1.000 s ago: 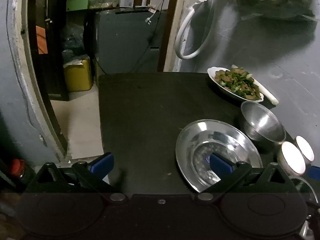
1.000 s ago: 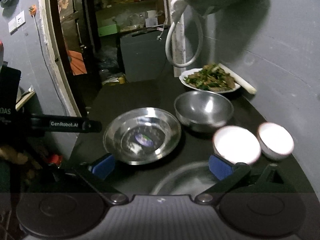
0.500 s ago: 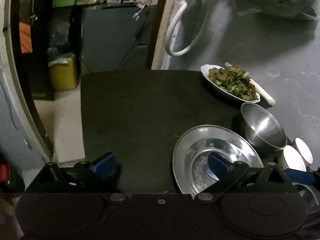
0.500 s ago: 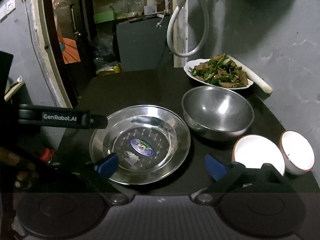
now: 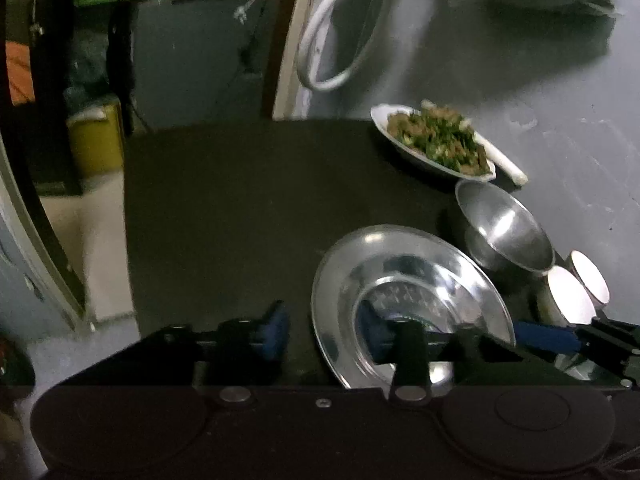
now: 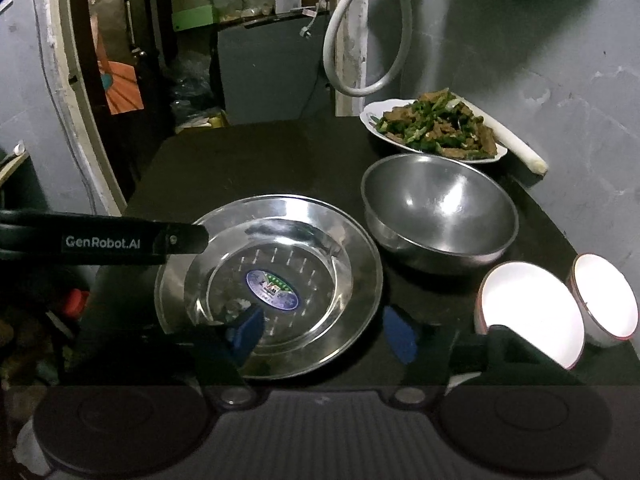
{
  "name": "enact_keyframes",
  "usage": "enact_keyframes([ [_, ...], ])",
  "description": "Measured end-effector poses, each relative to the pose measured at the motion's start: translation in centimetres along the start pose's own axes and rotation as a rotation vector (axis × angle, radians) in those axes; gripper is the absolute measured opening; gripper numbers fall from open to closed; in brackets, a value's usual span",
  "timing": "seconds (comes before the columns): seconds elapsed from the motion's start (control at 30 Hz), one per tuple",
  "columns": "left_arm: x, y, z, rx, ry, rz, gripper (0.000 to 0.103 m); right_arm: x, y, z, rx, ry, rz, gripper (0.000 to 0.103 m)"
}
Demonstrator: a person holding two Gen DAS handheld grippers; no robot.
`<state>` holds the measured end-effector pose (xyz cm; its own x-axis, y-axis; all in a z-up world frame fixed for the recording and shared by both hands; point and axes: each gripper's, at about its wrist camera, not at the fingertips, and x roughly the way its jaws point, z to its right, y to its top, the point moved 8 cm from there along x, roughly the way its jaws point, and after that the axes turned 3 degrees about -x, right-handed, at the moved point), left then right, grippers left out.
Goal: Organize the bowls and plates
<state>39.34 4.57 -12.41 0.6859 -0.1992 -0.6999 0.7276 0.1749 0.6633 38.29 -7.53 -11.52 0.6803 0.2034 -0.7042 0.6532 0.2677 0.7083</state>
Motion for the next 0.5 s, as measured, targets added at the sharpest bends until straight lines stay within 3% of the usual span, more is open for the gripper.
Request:
enact_keyframes([
  [0.17, 0.1, -0.8, -0.2, -0.018, -0.014, -0.023, 0.019, 0.5, -0.3, 0.0, 0.005, -0.020, -0.032, 0.059],
  [0.3, -0.3, -1.1, -0.3, -0.028, -0.018, -0.019, 0.017, 0.7, -0.6, 0.1, 0.014, -0.025, -0.038, 0.044],
  [0.5, -1.5, -1.7, -0.1, -0.032, -0.017, -0.020, 0.017, 0.3, -0.8, 0.5, 0.043, -0.032, -0.039, 0.038],
])
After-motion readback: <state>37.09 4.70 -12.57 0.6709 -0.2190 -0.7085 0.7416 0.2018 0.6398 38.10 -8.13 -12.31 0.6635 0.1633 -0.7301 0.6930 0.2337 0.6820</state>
